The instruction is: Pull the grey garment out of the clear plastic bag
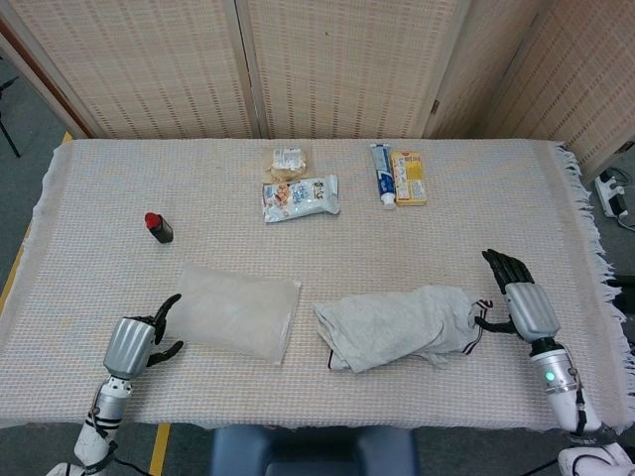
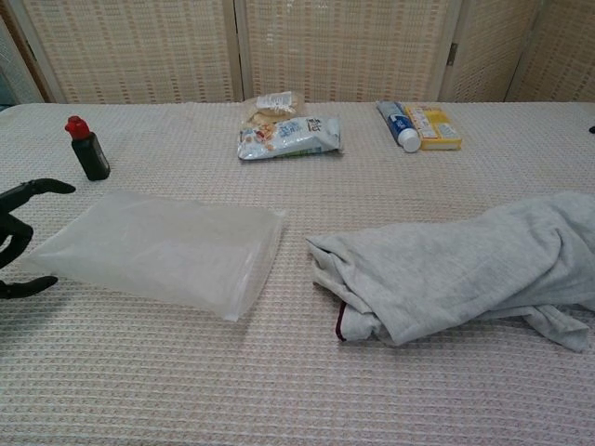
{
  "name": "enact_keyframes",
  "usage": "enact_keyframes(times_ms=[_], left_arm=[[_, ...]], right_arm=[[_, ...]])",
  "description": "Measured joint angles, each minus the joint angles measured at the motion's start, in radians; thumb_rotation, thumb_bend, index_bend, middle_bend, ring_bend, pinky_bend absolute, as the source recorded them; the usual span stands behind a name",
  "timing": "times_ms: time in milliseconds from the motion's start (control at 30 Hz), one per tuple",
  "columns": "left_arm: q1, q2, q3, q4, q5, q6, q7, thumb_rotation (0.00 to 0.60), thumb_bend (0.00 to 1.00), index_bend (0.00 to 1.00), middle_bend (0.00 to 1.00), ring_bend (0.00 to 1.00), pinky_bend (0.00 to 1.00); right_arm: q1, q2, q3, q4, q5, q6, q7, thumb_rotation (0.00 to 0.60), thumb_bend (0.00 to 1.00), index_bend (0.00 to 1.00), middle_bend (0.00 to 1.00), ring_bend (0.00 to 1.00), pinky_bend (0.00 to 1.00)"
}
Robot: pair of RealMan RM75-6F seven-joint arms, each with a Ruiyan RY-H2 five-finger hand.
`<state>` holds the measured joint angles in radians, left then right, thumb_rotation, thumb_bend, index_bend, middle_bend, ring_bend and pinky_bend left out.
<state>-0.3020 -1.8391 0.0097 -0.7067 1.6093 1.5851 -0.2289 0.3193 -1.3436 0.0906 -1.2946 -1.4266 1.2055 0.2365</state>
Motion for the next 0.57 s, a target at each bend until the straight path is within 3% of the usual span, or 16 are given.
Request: enact_keyframes(times_ms=[67, 133, 233, 400, 500, 567], left_arm=[[-0.002, 0.051, 0.003, -0.125, -0.013, -0.035, 0.016, 0.424, 0.15, 0.17, 0.32, 0.22, 0.34], [-0.005, 0.129, 0.005, -0.29, -0.036, -0.081, 0.053, 0.426, 0.15, 0.18, 0.25, 0.15, 0.27], [-0.005, 0.273, 0.004, -0.54, -0.086, -0.141, 0.143, 0.428, 0.15, 0.22, 0.23, 0.11, 0.22], [0.035, 0.555, 0.001, -0.893, -0.167, -0.159, 0.303, 0.417, 0.16, 0.23, 0.2, 0.1, 0.17], [0.094, 0.656, 0.009, -0.982, -0.158, -0.103, 0.312, 0.419, 0.17, 0.25, 0.13, 0.07, 0.17], [0.117, 0.671, 0.016, -0.988, -0.139, -0.068, 0.295, 0.421, 0.18, 0.27, 0.11, 0.05, 0.17]], right_arm=[[-0.016, 0.027, -0.008, -0.031, -0.008, 0.031, -0.07, 0.6, 0.05, 0.0, 0.0, 0.0, 0.0], [-0.04, 0.058, -0.015, -0.075, -0.016, 0.078, -0.157, 0.6, 0.05, 0.0, 0.0, 0.0, 0.0], [-0.099, 0.114, -0.028, -0.17, -0.032, 0.194, -0.296, 0.6, 0.05, 0.0, 0.0, 0.0, 0.0], [-0.209, 0.176, -0.057, -0.271, -0.059, 0.357, -0.403, 0.6, 0.05, 0.0, 0.0, 0.0, 0.0], [-0.257, 0.2, -0.08, -0.296, -0.082, 0.4, -0.451, 0.6, 0.07, 0.0, 0.0, 0.0, 0.0], [-0.272, 0.212, -0.087, -0.308, -0.089, 0.408, -0.451, 0.6, 0.09, 0.0, 0.0, 0.0, 0.0]])
